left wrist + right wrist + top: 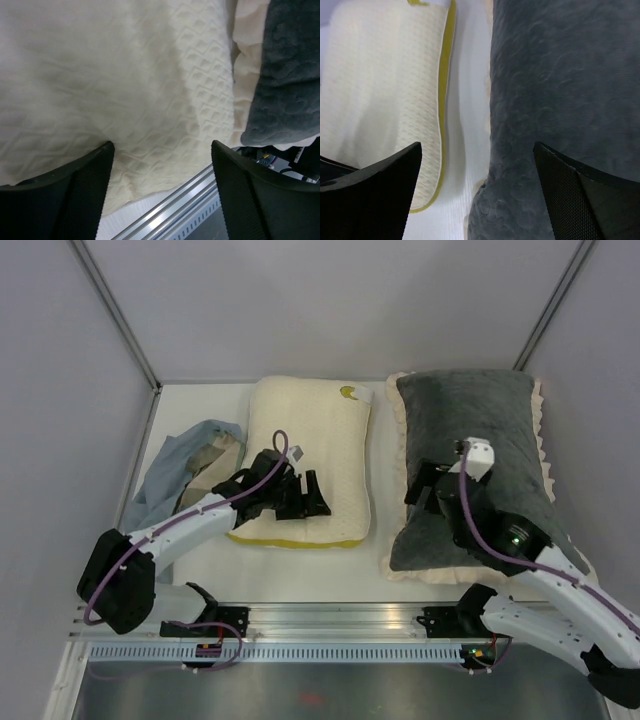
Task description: Remove the pillowcase from the pillow
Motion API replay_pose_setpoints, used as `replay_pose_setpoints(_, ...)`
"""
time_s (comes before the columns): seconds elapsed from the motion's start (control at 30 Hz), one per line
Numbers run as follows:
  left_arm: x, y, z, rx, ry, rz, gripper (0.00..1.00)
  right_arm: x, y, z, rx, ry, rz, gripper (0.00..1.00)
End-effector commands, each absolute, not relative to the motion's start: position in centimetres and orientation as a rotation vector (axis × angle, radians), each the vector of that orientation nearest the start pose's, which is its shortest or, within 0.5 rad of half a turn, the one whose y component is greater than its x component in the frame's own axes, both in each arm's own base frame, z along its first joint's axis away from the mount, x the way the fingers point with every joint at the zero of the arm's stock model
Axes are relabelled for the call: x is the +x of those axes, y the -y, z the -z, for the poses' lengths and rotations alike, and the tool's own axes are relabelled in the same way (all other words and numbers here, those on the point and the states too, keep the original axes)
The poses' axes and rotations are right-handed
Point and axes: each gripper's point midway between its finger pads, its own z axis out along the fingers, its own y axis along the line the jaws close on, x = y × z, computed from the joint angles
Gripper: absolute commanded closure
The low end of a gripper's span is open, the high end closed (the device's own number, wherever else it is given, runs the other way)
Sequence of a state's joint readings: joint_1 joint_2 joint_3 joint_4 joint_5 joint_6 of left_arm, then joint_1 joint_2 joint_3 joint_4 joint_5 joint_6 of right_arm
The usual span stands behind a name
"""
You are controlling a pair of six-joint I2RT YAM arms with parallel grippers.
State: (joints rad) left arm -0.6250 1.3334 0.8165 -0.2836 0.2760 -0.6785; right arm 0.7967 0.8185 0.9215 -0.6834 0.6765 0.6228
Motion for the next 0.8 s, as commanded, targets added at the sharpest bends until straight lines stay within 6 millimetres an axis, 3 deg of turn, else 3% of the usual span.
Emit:
replay_pose_setpoints(0.0,24.5,30.1,-16.4,0.202,-2.363,0.992,0.12,22.0,-7.2,-28.3,0.346,-1.883,-0.158,0.02)
replay_pose_setpoints(0.03,24.7,31.4,-17.6,0.253,-2.331,1.011,0.10,21.4,-6.2,-29.9,0.399,-1.835,-0.193,0.02)
replay_pose_setpoints(0.07,24.3,32.4,-18.8,0.300,-2.301,1.036,0.09,21.0,-5.5,-30.4,0.418,-1.821,-0.194,0.02)
replay_pose_setpoints(0.1,22.9,34.3,-18.6,0.391,-2.311,1.079,0.06,20.5,-4.9,-30.5,0.427,-1.823,-0.185,0.02)
replay_pose_setpoints(0.17,22.4,37.3,-20.2,0.515,-2.238,1.146,0.03,19.7,-3.6,-32.0,0.494,-1.781,-0.205,0.02)
replay_pose_setpoints(0.2,21.0,39.2,-18.9,0.599,-2.261,1.175,0.00,19.3,-3.1,-31.7,0.493,-1.802,-0.182,0.02)
replay_pose_setpoints(0.27,20.6,41.8,-19.8,0.696,-2.193,1.186,0.00,19.0,-2.7,-32.3,0.528,-1.798,-0.182,0.02)
replay_pose_setpoints(0.3,19.8,43.2,-18.0,0.746,-2.214,1.149,0.00,18.8,-2.4,-32.0,0.529,-1.812,-0.165,0.02)
replay_pose_setpoints(0.33,20.1,44.3,-18.7,0.763,-2.182,1.135,0.00,18.7,-2.3,-32.0,0.538,-1.815,-0.162,0.02)
replay_pose_setpoints(0.43,20.5,45.8,-16.5,0.803,-2.214,1.006,0.00,18.4,-1.8,-32.0,0.568,-1.816,-0.150,0.02)
replay_pose_setpoints(0.6,21.3,46.1,-14.4,0.764,-2.292,0.907,0.00,19.6,-2.1,-31.0,0.548,-1.834,-0.043,0.02)
replay_pose_setpoints(0.67,22.0,46.4,-14.1,0.758,-2.305,0.875,0.00,20.6,-3.0,-30.1,0.514,-1.861,0.007,0.02)
replay_pose_setpoints(0.7,22.9,46.8,-15.1,0.737,-2.286,0.856,0.00,21.4,-3.9,-30.2,0.488,-1.856,-0.002,0.02)
replay_pose_setpoints(0.77,23.1,46.2,-14.9,0.737,-2.327,0.802,0.00,22.7,-5.6,-29.3,0.430,-1.894,0.014,0.02)
